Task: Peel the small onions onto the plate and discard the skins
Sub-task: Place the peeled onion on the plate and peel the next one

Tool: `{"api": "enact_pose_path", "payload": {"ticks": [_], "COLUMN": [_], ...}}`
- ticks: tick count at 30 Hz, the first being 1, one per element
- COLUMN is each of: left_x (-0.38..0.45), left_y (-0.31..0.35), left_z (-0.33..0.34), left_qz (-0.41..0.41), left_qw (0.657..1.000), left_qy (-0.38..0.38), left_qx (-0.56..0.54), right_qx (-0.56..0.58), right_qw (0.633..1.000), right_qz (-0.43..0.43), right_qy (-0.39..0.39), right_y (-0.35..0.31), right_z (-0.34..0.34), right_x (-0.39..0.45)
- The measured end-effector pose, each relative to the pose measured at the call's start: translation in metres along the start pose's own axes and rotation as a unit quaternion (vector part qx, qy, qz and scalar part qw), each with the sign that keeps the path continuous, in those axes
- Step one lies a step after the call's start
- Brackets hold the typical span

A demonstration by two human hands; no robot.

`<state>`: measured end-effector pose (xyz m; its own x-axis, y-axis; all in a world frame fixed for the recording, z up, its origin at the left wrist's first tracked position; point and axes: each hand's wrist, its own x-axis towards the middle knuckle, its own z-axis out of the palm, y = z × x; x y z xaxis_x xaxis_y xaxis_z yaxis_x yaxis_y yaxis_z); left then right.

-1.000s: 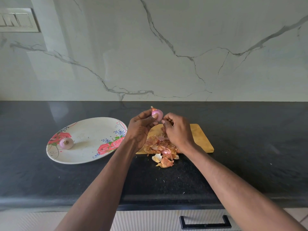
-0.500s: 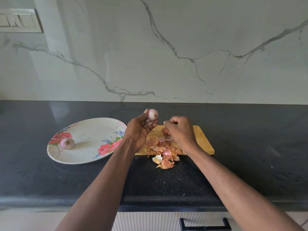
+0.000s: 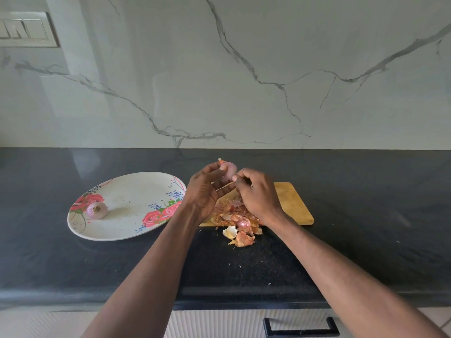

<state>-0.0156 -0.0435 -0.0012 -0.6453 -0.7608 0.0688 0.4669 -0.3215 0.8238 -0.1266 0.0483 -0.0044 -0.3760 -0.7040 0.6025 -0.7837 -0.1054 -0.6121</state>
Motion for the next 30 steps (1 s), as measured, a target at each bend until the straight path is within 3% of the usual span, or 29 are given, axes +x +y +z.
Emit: {"api": "enact_pose_path", "payload": {"ticks": [5, 9, 14, 21, 26, 30], "left_x": [0.002, 0.0, -0.001, -0.007, -0.004, -0.004], "left_y": [0.002, -0.001, -0.004, -0.002, 0.002, 0.003], "left_z": [-0.002, -0.001, -0.002, 0.005, 0.004, 0.004], "left_qz": [0.032, 0.04, 0.055, 0.032, 0.039, 0.046], "left_qw": [0.999, 0.988, 0.971, 0.994, 0.997, 0.997], "left_qy": [0.014, 0.033, 0.001, -0.033, 0.004, 0.009], "left_qx": [0.015, 0.142, 0.232, 0.103, 0.069, 0.059], "right_qx": [0.065, 0.064, 0.066, 0.126, 0.333, 0.279], "right_qw": [0.995, 0.994, 0.994, 0.979, 0.903, 0.936], "right_qz": [0.057, 0.075, 0.084, 0.148, 0.256, 0.212], "right_qy": [0.04, 0.041, 0.029, 0.058, 0.088, 0.034], "right_y": [0.004, 0.004, 0.005, 0.005, 0.001, 0.005], "right_z": [-0.003, -0.01, -0.007, -0.005, -0.016, -0.022], "right_x": [0.004, 0.005, 0.004, 0.007, 0.01, 0.007]}}
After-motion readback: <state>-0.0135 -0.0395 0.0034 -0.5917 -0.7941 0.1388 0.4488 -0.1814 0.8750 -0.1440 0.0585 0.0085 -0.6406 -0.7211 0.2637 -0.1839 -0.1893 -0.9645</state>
